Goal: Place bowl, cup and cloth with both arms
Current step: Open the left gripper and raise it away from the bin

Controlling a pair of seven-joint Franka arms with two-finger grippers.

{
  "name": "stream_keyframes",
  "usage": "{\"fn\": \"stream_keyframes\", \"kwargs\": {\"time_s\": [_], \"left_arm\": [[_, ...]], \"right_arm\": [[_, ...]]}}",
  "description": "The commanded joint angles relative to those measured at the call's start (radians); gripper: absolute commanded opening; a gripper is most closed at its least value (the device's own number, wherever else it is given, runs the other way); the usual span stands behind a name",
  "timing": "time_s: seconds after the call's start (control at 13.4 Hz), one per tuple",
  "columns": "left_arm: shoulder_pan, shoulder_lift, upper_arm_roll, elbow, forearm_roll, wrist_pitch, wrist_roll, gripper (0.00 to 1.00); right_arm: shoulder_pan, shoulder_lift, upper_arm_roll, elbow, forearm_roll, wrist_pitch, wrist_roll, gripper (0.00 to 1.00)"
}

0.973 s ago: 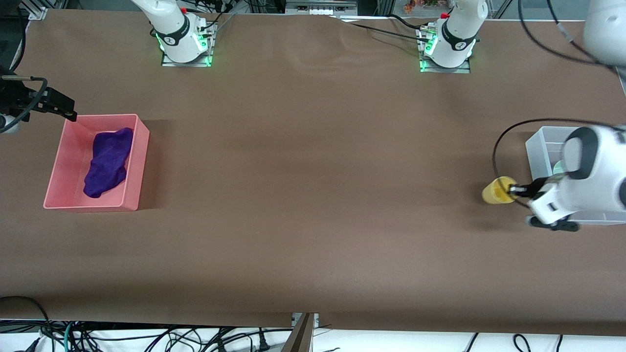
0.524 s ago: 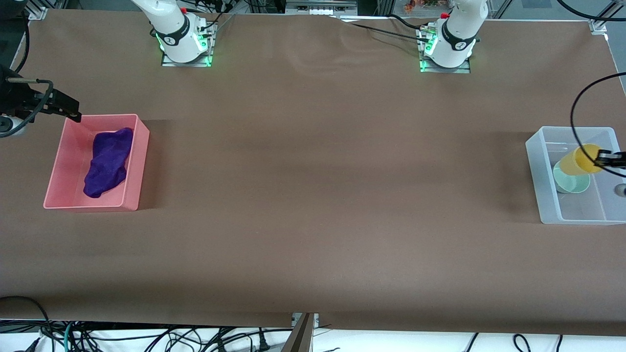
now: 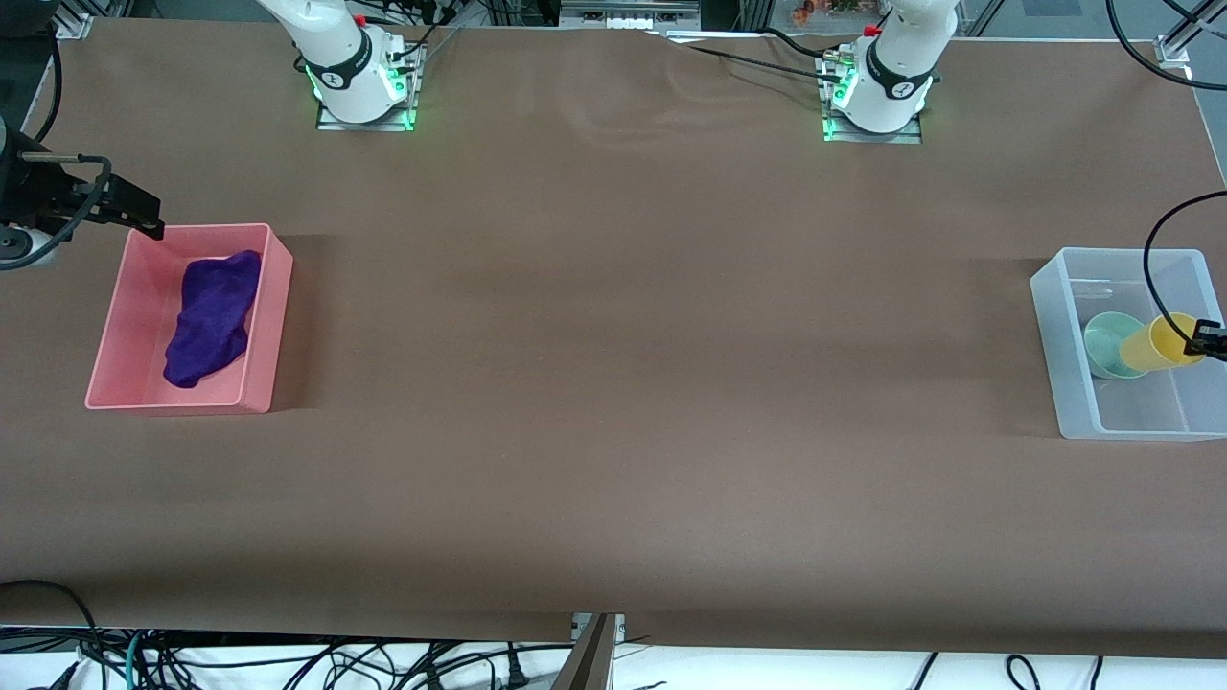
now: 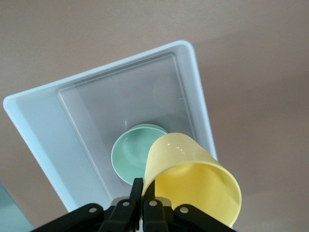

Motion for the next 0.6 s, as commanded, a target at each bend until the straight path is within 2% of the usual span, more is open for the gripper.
{"fn": "stream_keyframes", "kwargs": {"time_s": [0.0,0.45,0.52], "left_arm": [[0.038,0.009,-0.012,-0.054,0.025,0.090,0.033,0.00],[0.094,0.049,-0.012,-0.088,0.012,0.132,0.113,0.00],[0.092,0.054,-0.012,-0.087,0.012,0.152,0.113,0.30]], "right_arm": [[0.001,-0.005,0.001,0.004,0.013,-0.012,0.017,1.00],[0.001,-0.007,0.001,0.004,0.013,-0.013,0.017,1.00],[0.001,-0.005,0.001,0.004,0.013,-0.013,0.017,1.00]]}}
